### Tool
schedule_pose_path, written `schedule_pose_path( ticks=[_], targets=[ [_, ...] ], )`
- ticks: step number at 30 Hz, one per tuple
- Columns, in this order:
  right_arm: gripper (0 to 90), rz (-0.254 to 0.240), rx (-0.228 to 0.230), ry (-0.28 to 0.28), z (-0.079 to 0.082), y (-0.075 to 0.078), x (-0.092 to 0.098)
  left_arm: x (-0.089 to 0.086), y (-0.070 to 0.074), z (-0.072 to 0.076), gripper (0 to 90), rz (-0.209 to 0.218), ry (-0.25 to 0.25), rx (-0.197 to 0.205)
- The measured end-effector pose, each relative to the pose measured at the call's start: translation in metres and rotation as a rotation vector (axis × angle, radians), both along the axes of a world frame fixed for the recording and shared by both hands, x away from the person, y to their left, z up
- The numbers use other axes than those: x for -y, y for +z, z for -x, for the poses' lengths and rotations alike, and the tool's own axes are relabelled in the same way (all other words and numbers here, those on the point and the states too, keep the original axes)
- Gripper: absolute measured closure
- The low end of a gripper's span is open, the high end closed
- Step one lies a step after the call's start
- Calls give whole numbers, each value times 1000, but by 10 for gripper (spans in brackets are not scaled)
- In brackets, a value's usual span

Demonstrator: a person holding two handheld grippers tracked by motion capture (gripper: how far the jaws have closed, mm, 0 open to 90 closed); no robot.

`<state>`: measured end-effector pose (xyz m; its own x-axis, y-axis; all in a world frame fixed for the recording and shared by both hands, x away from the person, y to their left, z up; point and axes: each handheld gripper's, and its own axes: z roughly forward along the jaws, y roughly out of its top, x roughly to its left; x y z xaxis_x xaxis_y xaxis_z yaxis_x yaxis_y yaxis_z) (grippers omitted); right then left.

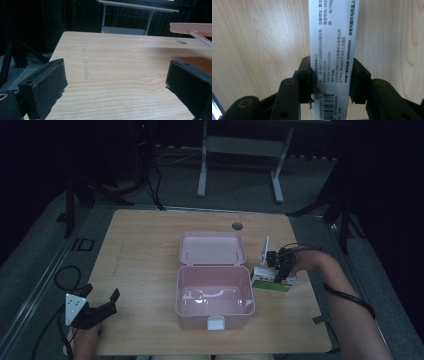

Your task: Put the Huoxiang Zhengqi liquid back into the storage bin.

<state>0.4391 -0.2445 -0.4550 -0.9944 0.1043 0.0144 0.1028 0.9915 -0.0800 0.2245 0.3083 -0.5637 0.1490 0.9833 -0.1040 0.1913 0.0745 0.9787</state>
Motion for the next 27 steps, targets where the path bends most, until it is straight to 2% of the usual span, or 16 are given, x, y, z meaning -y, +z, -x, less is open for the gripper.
schedule_pose_path(
  ticks=[9, 15, 19, 23, 27],
  targets=[
    [594, 20, -12, -18, -3, -12, -5, 0, 0, 0, 31, -1, 0, 0],
    [612, 10, -14, -20, -3, -15, -6, 0, 0, 0, 31, -2, 1, 0],
    [628, 14, -9, -25, -3, -13, -6, 0, 0, 0, 31, -1, 1, 0],
    [629, -6, -27, -37, 0, -7, -4, 0, 0, 0, 31, -1, 2, 0],
    [628, -4, -29, -18, 6, 1, -2, 0, 0, 0, 31, -4, 3, 0]
  ],
)
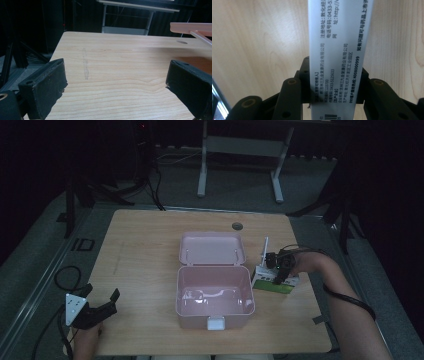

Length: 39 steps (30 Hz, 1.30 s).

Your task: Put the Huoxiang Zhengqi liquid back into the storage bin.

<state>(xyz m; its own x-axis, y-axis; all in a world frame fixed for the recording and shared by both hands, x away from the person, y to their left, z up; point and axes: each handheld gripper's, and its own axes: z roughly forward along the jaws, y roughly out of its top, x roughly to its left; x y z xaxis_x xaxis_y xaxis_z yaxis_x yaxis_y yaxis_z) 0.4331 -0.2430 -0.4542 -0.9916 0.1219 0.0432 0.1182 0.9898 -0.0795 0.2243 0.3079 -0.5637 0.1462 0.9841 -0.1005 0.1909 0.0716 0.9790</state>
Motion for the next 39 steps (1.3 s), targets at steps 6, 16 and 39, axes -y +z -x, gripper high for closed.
schedule_pose_path(
  ticks=[6, 16, 39],
  targets=[
    [628, -1, 9, 29, 16, 7, 4, 0, 0, 0, 31, 1, 1, 0],
    [629, -13, -8, 71, 50, 16, 13, 0, 0, 0, 31, 0, 6, 0],
    [629, -23, 18, 117, 93, 53, 11, 0, 0, 0, 31, -1, 9, 0]
  ],
)
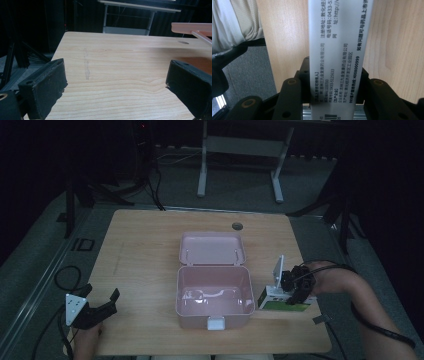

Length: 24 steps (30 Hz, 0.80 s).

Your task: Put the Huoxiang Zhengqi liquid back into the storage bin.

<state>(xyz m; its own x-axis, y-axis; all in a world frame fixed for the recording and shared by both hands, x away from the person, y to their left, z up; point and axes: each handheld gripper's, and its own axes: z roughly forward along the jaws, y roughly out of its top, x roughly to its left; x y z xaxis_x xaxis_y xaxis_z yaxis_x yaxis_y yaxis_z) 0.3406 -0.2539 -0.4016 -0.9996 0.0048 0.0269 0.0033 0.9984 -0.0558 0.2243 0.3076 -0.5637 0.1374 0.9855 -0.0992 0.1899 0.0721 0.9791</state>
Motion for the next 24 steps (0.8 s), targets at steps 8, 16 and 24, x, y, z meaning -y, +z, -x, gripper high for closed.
schedule_pose_path(
  ticks=[8, 16, 24],
  targets=[
    [629, -9, 12, -2, 1, 22, 1, 0, 0, 0, 31, 1, 0, 0],
    [630, 3, 21, -10, 0, 41, -2, 0, 0, 0, 31, 1, 1, 0],
    [629, -4, 38, -3, 3, 57, -11, 0, 0, 0, 31, 3, 0, 1]
  ],
)
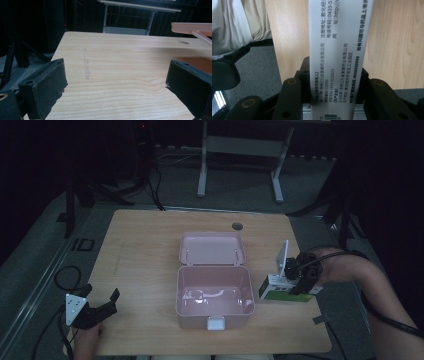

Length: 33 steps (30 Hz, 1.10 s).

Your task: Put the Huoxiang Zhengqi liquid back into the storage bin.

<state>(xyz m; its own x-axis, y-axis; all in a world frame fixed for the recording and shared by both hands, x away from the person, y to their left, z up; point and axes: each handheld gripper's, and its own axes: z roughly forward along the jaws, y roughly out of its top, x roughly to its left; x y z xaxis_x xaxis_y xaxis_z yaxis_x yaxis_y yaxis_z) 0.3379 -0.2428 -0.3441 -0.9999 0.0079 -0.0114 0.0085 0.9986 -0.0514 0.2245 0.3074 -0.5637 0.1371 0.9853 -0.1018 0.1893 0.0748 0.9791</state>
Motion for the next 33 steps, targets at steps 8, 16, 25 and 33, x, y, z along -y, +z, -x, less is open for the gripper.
schedule_pose_path(
  ticks=[8, 16, 25, 33],
  targets=[
    [629, 2, -3, 6, 1, 8, -17, 0, 0, 0, 31, 1, 0, 0],
    [629, -8, -2, 30, 2, 16, -38, 0, 0, 0, 31, 2, -1, 0],
    [630, -12, -9, 71, 7, 21, -69, 0, 0, 0, 31, 3, -3, 0],
    [630, -25, -17, 101, 10, 23, -95, 0, 0, 0, 31, 2, -5, 1]
  ],
)
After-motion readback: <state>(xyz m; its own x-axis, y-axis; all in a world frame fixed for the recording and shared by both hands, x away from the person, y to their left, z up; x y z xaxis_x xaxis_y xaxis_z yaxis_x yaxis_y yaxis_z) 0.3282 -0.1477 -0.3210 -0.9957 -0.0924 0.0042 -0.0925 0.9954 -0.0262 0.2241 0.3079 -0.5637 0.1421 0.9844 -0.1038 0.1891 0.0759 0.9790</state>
